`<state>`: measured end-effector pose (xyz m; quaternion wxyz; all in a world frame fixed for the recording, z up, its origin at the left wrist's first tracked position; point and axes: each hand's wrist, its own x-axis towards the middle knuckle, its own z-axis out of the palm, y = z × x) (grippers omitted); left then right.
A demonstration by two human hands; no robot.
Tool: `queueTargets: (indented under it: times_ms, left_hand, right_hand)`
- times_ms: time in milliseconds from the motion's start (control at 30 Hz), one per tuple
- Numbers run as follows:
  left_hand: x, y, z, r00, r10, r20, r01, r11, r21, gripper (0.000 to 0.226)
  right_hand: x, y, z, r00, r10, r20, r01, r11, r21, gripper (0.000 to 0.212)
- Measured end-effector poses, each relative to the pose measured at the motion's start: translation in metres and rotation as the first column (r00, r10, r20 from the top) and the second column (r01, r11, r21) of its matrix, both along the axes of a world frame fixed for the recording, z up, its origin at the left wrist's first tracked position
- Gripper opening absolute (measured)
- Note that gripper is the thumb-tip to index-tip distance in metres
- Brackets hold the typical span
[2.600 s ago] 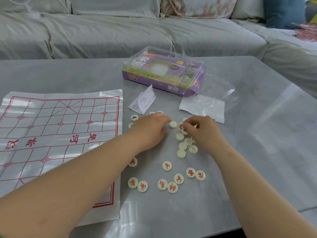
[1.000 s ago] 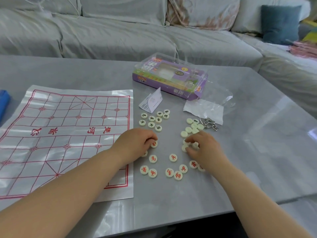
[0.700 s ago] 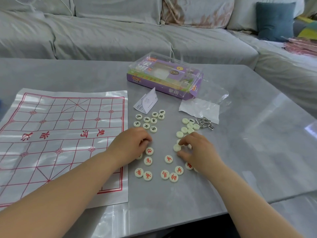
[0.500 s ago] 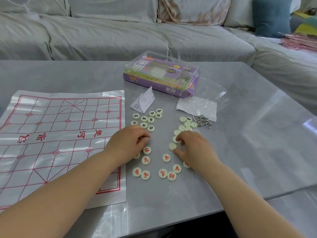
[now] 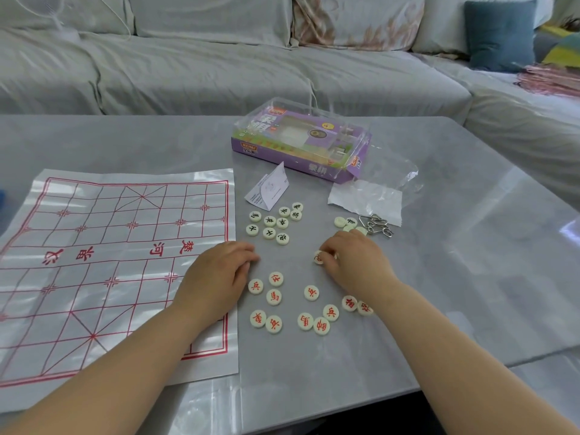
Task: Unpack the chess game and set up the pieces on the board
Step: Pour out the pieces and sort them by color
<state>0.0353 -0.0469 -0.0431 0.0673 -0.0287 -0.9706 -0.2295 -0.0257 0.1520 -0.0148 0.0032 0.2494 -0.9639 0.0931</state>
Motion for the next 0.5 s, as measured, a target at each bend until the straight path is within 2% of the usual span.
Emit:
queueTargets:
  times_ms: [67, 133, 233, 333, 433, 500]
  left_hand:
    - [0.0, 0.0, 0.001, 1.0, 0.006, -0.014, -0.006, 1.0, 0.002, 0.048]
    - [-0.001, 0.001, 0.004, 1.0, 0.01, 0.005, -0.01, 1.0, 0.016, 0.047]
    - [-0.01, -0.001, 0.012, 0.993, -0.014, 0.121, 0.01, 0.999, 0.04, 0.031]
    - [-0.022, 0.001, 0.028, 0.979, -0.006, 0.202, 0.001, 1.0, 0.027, 0.028]
    - [-0.031, 0.011, 0.036, 0.98, -0.017, 0.198, 0.019, 1.0, -0.012, 0.026]
    - [-0.034, 0.027, 0.036, 0.973, -0.095, 0.212, 0.102, 0.994, -0.023, 0.027]
  right_hand:
    - [-0.002, -0.002, 0.001, 0.993, 0.009, 0.117, 0.001, 0.997, -0.081, 0.027]
    - [-0.001, -0.007, 0.001, 0.984, 0.016, 0.177, -0.001, 0.997, -0.081, 0.026]
    - [-0.001, -0.007, -0.005, 0.983, -0.021, 0.181, 0.046, 0.989, -0.137, 0.027]
    - [-0.005, 0.006, -0.004, 0.986, -0.075, 0.146, 0.105, 0.972, -0.21, 0.025]
    - [-0.005, 0.019, -0.003, 0.989, -0.068, 0.128, 0.09, 0.981, -0.173, 0.026]
    - [-0.003, 0.024, -0.006, 0.99, -0.04, 0.138, 0.056, 0.992, -0.111, 0.032]
